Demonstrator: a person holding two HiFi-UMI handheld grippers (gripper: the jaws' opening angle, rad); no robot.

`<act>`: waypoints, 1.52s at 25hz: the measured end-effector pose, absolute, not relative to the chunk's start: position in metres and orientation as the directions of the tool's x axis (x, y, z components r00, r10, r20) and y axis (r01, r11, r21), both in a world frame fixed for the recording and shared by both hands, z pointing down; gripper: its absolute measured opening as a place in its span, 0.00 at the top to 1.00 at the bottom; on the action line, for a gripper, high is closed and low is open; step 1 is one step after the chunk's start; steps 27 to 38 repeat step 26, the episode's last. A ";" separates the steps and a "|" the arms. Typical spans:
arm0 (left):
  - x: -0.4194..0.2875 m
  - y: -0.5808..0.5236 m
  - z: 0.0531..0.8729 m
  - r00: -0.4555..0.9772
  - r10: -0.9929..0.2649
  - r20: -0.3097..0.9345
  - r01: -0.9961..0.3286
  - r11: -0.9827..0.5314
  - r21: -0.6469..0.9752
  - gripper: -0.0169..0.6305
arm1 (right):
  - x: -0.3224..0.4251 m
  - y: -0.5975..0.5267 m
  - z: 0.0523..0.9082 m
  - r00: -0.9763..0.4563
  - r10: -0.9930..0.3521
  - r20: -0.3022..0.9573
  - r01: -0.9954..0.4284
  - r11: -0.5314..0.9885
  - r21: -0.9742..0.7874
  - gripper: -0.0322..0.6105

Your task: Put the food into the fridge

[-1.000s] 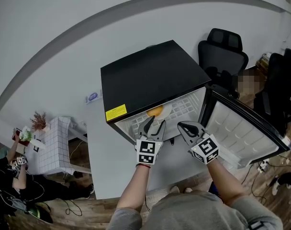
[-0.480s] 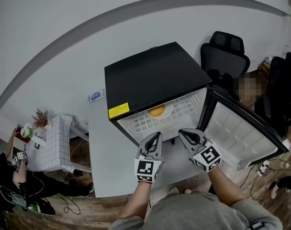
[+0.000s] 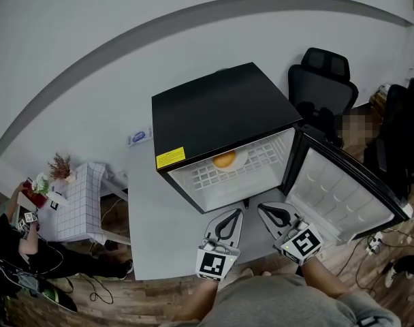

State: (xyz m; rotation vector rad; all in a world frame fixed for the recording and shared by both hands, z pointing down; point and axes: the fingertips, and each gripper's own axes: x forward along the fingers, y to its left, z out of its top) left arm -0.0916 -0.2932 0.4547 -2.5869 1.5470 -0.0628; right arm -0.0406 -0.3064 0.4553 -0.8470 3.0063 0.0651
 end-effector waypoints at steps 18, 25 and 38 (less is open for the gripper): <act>-0.097 -0.294 0.454 0.444 -0.896 -0.016 -0.892 -0.440 -0.098 0.96 | -0.034 -0.310 0.440 -0.849 -0.525 -0.060 -0.528 0.848 0.054 0.93; -0.093 -0.295 0.444 0.453 -0.889 -0.064 -0.889 -0.446 -0.104 0.96 | -0.034 -0.309 0.440 -0.850 -0.523 -0.062 -0.526 0.849 0.053 0.93; -0.093 -0.295 0.442 0.455 -0.887 -0.075 -0.889 -0.446 -0.106 0.96 | -0.034 -0.310 0.440 -0.851 -0.522 -0.061 -0.525 0.849 0.056 0.93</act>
